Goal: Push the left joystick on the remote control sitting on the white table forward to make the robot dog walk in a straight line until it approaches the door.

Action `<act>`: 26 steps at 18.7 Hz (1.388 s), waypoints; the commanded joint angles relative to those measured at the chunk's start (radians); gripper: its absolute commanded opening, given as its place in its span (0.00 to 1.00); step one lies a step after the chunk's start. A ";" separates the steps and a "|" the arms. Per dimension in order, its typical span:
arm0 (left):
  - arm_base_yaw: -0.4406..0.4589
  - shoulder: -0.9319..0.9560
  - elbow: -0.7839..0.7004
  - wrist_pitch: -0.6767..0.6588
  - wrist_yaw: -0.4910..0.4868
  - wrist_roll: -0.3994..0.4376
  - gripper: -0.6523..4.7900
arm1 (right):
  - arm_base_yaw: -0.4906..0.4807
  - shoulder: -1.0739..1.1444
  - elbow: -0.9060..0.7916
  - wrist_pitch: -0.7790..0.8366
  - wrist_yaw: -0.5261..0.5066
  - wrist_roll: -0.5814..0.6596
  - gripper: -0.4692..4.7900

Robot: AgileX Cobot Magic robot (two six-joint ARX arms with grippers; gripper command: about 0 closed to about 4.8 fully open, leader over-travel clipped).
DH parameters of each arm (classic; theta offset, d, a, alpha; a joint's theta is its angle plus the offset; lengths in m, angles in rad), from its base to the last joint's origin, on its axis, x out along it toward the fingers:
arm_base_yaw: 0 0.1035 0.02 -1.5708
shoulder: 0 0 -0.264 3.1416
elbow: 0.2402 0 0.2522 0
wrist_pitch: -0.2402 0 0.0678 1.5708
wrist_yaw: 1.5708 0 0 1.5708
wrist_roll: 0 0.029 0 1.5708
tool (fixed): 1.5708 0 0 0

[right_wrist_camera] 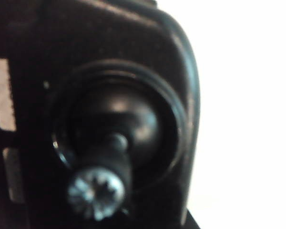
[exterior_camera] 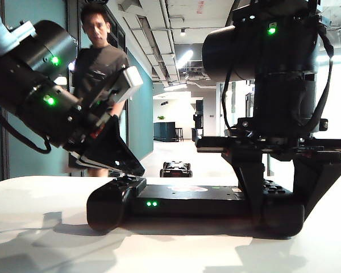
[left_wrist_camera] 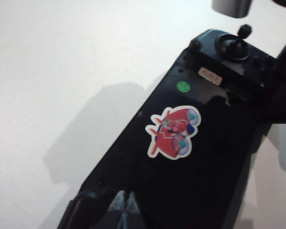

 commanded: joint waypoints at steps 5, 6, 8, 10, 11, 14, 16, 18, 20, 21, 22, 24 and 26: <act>0.001 0.000 0.002 0.028 -0.001 -0.001 0.11 | 0.001 0.003 -0.004 -0.020 -0.011 -0.009 0.46; 0.001 0.000 0.002 0.028 -0.001 -0.001 0.11 | 0.001 0.003 -0.004 -0.018 -0.011 -0.009 0.46; 0.001 0.000 0.002 0.027 -0.001 -0.001 0.11 | 0.001 0.003 -0.004 -0.016 -0.011 -0.009 0.46; 0.001 0.000 0.002 0.028 -0.001 -0.001 0.11 | 0.001 0.003 -0.004 -0.015 -0.011 -0.009 0.46; 0.001 0.000 0.002 0.028 -0.001 -0.001 0.11 | 0.001 0.003 -0.004 -0.013 -0.011 -0.009 0.46; 0.001 0.000 0.002 0.027 -0.001 -0.001 0.11 | 0.001 0.003 -0.004 -0.013 -0.011 -0.009 0.46; 0.001 0.000 0.002 0.027 -0.001 -0.001 0.11 | 0.001 0.003 -0.004 -0.013 -0.011 -0.009 0.46; 0.001 0.000 0.002 0.027 -0.001 -0.001 0.11 | 0.001 0.003 -0.004 -0.013 -0.011 -0.009 0.46; 0.001 0.000 0.002 0.027 -0.001 -0.001 0.11 | 0.001 0.003 -0.004 -0.013 -0.011 -0.009 0.46; 0.001 -0.001 0.003 0.026 0.003 -0.002 0.11 | 0.001 0.003 -0.004 -0.013 -0.010 -0.009 0.46; 0.001 -0.021 0.012 -0.006 0.025 -0.020 0.11 | 0.001 0.003 -0.004 -0.013 -0.010 -0.009 0.47; 0.000 -0.124 0.053 -0.160 0.014 -0.101 0.11 | -0.001 0.003 -0.003 -0.013 -0.010 -0.010 0.47; 0.000 -0.292 0.082 -0.265 -0.062 -0.182 0.11 | -0.001 0.003 -0.003 -0.013 -0.002 -0.018 0.47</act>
